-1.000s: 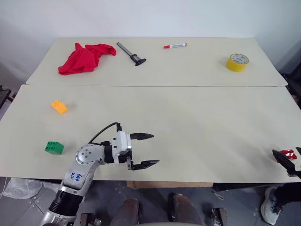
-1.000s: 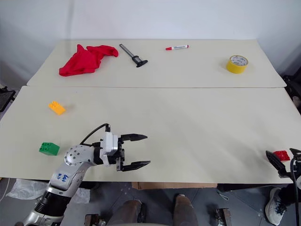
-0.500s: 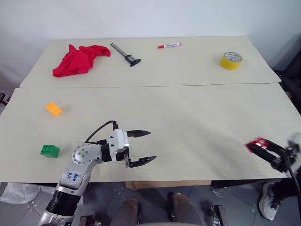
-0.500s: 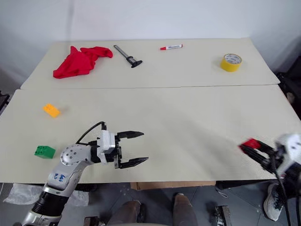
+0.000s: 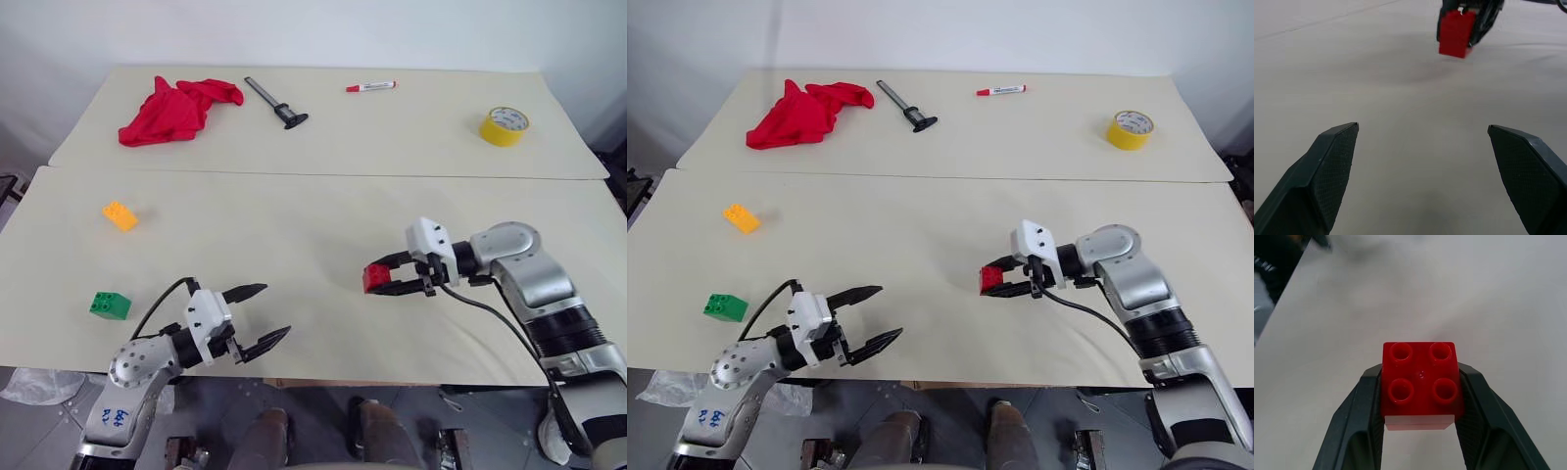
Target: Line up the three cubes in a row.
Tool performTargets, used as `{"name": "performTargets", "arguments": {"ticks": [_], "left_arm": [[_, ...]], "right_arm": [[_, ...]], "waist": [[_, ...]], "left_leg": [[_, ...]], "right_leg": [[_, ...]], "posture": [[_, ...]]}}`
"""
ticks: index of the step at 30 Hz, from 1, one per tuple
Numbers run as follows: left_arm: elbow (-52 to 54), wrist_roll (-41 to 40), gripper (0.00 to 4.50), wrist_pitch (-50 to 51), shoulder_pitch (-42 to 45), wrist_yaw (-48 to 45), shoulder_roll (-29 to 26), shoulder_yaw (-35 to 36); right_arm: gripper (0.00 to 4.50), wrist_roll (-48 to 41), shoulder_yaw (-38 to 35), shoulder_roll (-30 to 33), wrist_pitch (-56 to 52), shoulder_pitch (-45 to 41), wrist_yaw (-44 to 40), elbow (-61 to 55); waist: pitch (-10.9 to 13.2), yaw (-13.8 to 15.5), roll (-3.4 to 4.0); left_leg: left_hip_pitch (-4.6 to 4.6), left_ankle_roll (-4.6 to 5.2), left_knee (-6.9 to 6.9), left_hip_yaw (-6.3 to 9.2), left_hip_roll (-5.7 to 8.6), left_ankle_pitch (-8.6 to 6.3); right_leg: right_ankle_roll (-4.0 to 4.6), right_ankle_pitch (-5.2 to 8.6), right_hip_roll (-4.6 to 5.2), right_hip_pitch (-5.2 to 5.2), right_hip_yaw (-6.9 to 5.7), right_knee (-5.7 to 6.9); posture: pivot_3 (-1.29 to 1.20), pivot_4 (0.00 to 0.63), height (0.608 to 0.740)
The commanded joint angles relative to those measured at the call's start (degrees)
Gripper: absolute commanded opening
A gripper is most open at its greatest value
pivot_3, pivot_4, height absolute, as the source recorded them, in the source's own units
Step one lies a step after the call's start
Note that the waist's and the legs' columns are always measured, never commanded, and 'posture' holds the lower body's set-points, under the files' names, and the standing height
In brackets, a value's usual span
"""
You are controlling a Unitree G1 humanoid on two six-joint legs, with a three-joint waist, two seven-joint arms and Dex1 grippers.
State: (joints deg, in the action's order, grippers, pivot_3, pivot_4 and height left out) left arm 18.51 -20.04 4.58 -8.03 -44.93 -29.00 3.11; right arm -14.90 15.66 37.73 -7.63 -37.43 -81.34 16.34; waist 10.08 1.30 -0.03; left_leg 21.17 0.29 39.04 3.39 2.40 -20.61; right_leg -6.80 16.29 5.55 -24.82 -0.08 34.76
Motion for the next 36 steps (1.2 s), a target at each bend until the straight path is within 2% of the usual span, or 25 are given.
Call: {"name": "performTargets", "arguments": {"ticks": [1, 6, 11, 15, 21, 23, 28, 31, 36], "left_arm": [[4.95, -1.06, 4.5, 0.14, -2.43, 1.39, -0.14, 1.67], [5.94, -1.5, 4.5, 0.32, -2.85, 1.73, -0.22, 2.18], [6.61, -1.05, 4.5, -0.54, -3.57, 3.32, 0.37, 3.22], [8.23, -1.29, 4.5, -2.99, -7.65, 10.36, 5.34, 9.05], [6.12, -2.02, 4.5, -11.19, -19.73, 18.43, 16.06, 19.96], [4.85, -6.32, 4.5, -11.96, -21.45, 22.86, 20.95, 24.66], [3.69, -6.6, 4.5, -13.81, -25.37, 24.22, 25.08, 26.82], [1.56, -6.93, 4.5, -15.71, -28.15, 27.29, 29.34, 28.62], [0.68, -9.69, 4.5, -15.4, -25.76, 32.79, 31.92, 30.82]], "right_arm": [[1.5, 2.26, 0.11, -2.31, 5.72, -1.53, -0.31, 4.11], [1.5, 3.5, -0.72, -4.36, 8.06, -2.61, -0.28, 7.11], [3.1, 2.7, -2.6, -4.73, 10.5, -3.39, -1.21, 7.96], [4.48, -3.3, -7.16, -3.98, 12.92, -2.07, -4.98, 4.31], [4.48, -16.39, -14.41, -5.4, 8.03, 7.46, -5.04, -9.69], [4.48, -19.16, -15.39, -6.3, 8.73, 11.34, -6.14, -12.92], [4.48, -18.41, -15.23, -7.29, 12.02, 14.8, -6.25, -13.12], [4.48, -19.54, -15.77, -8.13, 9.83, 16.42, -3.61, -12.12], [4.48, -18.09, -15.73, -8.59, 14.29, 18.03, -5.77, -10.59]], "waist": [[0.0, -0.14, 0.0], [0.0, -0.17, 0.0], [0.0, -0.31, 0.0], [0.0, -0.71, 0.0], [0.0, -0.95, 0.0], [0.01, -0.69, -0.01], [0.01, -0.16, -0.02], [0.0, -0.09, -0.03], [0.01, -0.03, -0.04]], "left_leg": [[0.0, 0.0, 0.02, -0.01, 0.01, 0.0], [-0.09, -0.09, 0.08, 0.0, -0.03, 0.05], [-0.15, -0.17, 0.08, 0.0, -0.06, 0.11], [-0.11, -0.15, 0.07, 0.0, -0.06, 0.09], [-0.1, -0.13, 0.04, 0.07, -0.12, 0.05], [-0.12, -0.12, 0.05, 0.08, -0.11, 0.04], [-0.33, -0.08, 0.08, 0.03, -0.05, 0.05], [-0.62, -0.01, 0.04, -0.09, -0.06, -0.02], [-0.66, 0.04, 0.02, -0.17, -0.07, -0.06]], "right_leg": [[-0.03, -0.01, 0.0, 0.01, -0.15, -0.01], [-0.03, -0.01, -0.01, 0.05, -0.21, -0.04], [-0.02, -0.01, -0.03, 0.03, -0.18, 0.12], [-0.02, -0.01, -0.02, 0.02, -0.17, 0.16], [-0.02, -0.01, -0.03, 0.11, -0.14, 0.09], [-0.02, -0.01, -0.02, 0.17, -0.11, -0.12], [-0.07, -0.04, -0.01, 0.32, 0.06, -0.02], [-0.06, -0.04, -0.02, 0.54, 0.25, -0.07], [-0.06, -0.04, -0.04, 0.56, 0.34, -0.11]], "posture": [[0.0, 0.15, 0.74], [0.0, 0.15, 0.74], [0.0, 0.15, 0.74], [0.0, 0.15, 0.74], [0.0, 0.15, 0.74], [0.0, 0.15, 0.74], [0.0, 0.15, 0.74], [0.0, 0.15, 0.74], [0.0, 0.15, 0.74]]}}
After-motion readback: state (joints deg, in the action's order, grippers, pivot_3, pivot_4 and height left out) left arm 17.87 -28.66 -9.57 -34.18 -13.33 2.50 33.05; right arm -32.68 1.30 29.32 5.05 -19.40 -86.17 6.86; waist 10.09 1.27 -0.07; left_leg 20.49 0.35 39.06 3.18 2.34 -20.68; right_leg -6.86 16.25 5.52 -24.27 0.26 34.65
